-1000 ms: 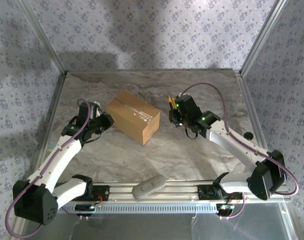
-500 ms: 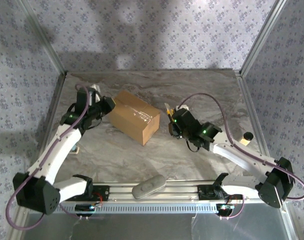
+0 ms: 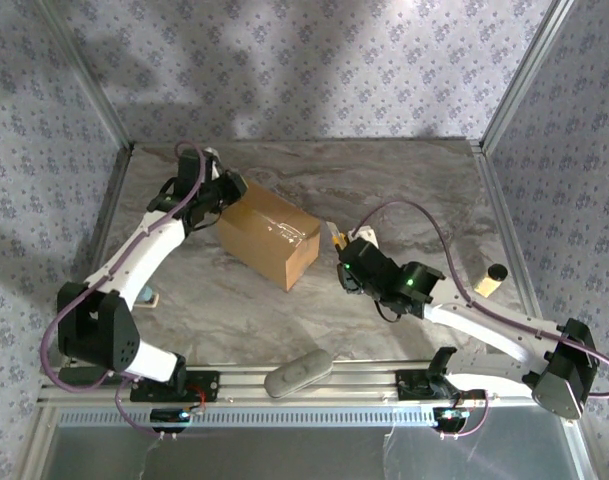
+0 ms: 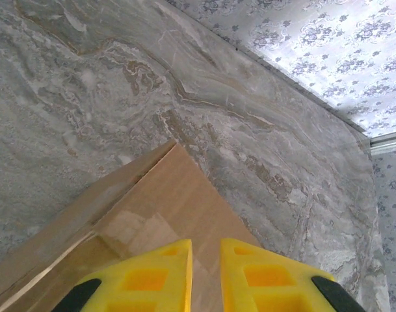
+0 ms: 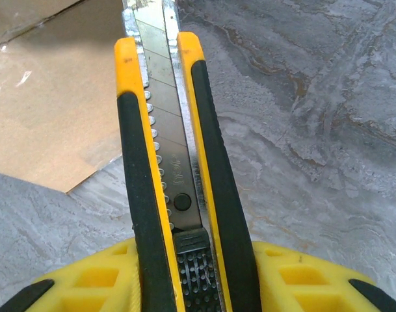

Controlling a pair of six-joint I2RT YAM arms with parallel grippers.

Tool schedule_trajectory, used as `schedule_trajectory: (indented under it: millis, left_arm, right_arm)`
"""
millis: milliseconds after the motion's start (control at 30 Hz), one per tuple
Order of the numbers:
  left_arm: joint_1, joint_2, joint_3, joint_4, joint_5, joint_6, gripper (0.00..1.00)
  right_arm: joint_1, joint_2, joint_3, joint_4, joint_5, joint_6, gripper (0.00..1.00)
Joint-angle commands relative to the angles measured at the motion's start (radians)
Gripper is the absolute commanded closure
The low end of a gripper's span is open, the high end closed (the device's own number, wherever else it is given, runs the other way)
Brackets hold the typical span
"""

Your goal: Unpack the express box

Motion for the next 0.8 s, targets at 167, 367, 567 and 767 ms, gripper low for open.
schedule_trajectory:
  millis: [167, 367, 567, 767]
  left_arm:
    - [-0.021, 0.04, 0.049, 0.057, -0.003, -0.016, 0.81]
    - [-0.035, 0.049, 0.032, 0.068, -0.011, -0.029, 0.81]
    - [-0.041, 0.051, 0.023, 0.073, -0.014, -0.037, 0.81]
    - [-0.044, 0.052, 0.015, 0.072, -0.021, -0.038, 0.81]
  right_arm:
    - [0.06, 0.014, -0.009, -0.058, 0.063, 0.05, 1.0]
    - [0.097, 0.026, -0.017, -0.063, 0.082, 0.069, 1.0]
    - [0.114, 0.053, -0.008, -0.058, 0.091, 0.068, 1.0]
    - [0.118, 0.074, 0.002, -0.041, 0.09, 0.07, 1.0]
